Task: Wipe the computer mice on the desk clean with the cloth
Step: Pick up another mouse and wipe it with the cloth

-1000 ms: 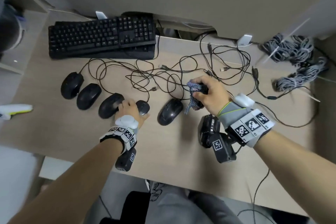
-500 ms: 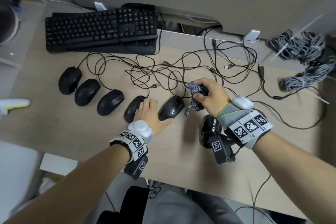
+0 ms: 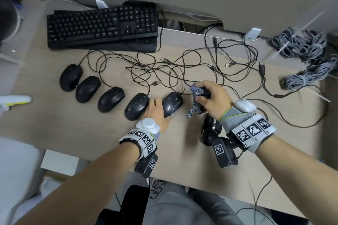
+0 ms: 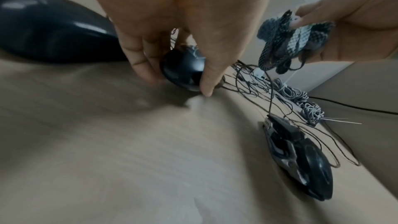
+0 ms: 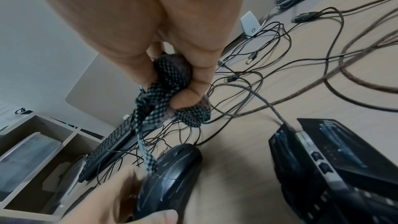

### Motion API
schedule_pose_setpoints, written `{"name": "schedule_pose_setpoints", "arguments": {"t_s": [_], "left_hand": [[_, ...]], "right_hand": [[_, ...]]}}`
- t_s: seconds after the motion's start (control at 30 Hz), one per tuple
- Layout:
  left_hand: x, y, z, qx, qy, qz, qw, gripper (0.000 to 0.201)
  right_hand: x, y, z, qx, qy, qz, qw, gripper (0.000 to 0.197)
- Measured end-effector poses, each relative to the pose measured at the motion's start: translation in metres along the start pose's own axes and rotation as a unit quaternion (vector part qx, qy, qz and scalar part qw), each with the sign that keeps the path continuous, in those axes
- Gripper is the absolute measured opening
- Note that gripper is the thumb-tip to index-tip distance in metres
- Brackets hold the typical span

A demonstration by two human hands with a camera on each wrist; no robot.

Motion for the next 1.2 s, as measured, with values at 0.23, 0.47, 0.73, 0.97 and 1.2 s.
{"name": "schedule_pose_setpoints", "arguments": {"t_s": [0.23,0.47,0.73,0.97,1.2], "left_hand": [[-0.046,-0.014,-0.025,0.028,-0.028,-0.101,0.994,0.053],[-0.074,-0.045,-0.044,0.080,-0.040,-0.159,0.983,0.060],[-0.098,-0.063,-0.040,0.101,-0.050,-0.184,0.976,0.052],[-0.124,-0.081,-0.038,0.114,-0.055,-0.203,0.971,0.055],[-0.146,-0.088,-0.032,0.115,-0.075,-0.241,0.961,0.051]], "right_hand": [[-0.004,0.031,0.000,-0.027,-0.002,0.013,1.000,0.036],[-0.004,0.079,-0.007,-0.127,0.016,-0.070,0.989,0.042],[-0.026,0.100,-0.006,-0.155,-0.011,-0.123,0.980,0.041],[-0.044,0.117,-0.002,-0.132,-0.024,-0.111,0.985,0.038],[-0.046,0.132,-0.002,-0.150,-0.031,-0.113,0.982,0.036]]}}
Point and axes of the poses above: each hand's wrist, its own z-axis towards the middle knuckle, its own x-axis out of the palm, y = z × x, the point moved 10 cm from there along z, towards the middle knuckle, and after that the axes turned 1 degree about -y, right-handed, at the moved point
